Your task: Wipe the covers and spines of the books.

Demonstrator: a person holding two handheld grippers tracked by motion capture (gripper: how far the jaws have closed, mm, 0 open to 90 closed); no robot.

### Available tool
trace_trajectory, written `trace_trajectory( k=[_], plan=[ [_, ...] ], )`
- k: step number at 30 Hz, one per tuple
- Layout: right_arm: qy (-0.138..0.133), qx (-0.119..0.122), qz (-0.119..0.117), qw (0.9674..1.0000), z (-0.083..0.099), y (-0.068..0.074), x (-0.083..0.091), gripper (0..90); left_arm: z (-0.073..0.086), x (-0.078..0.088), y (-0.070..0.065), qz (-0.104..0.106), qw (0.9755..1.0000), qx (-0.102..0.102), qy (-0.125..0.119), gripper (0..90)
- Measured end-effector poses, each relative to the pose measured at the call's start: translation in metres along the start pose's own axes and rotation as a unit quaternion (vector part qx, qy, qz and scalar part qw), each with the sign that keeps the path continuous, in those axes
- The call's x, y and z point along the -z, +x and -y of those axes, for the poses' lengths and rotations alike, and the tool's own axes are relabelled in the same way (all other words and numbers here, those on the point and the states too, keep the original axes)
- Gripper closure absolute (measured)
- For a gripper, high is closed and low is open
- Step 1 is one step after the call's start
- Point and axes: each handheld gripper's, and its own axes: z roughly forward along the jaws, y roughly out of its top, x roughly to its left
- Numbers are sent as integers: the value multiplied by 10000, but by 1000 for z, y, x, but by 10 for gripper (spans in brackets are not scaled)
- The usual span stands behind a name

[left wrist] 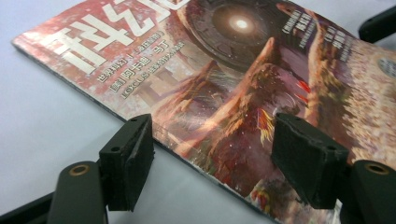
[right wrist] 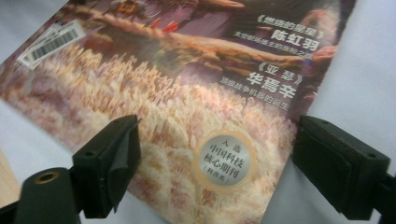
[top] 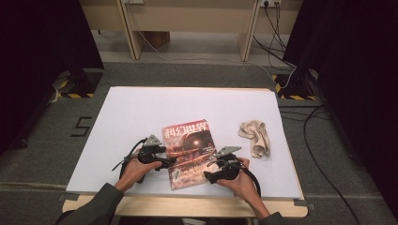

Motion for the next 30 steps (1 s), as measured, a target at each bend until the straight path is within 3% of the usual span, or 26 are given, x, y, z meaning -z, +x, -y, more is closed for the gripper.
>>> trace_trajectory(
  k=[9,17,24,30],
  plan=[
    [-85,25,69,9999,5,6,1,138,-10,-11,4,-40,10000,-88,0,286],
    [-130,-5,119,9998,7,9,2,136,-8,-13,3,-48,9999,-104,-77,279],
    [-194,-51,155,9997,9,10,2,140,1,0,-11,18,9999,-127,71,290],
    [-212,-83,228,9995,8,12,0,132,3,1,-15,39,9999,-128,79,306]
  ],
)
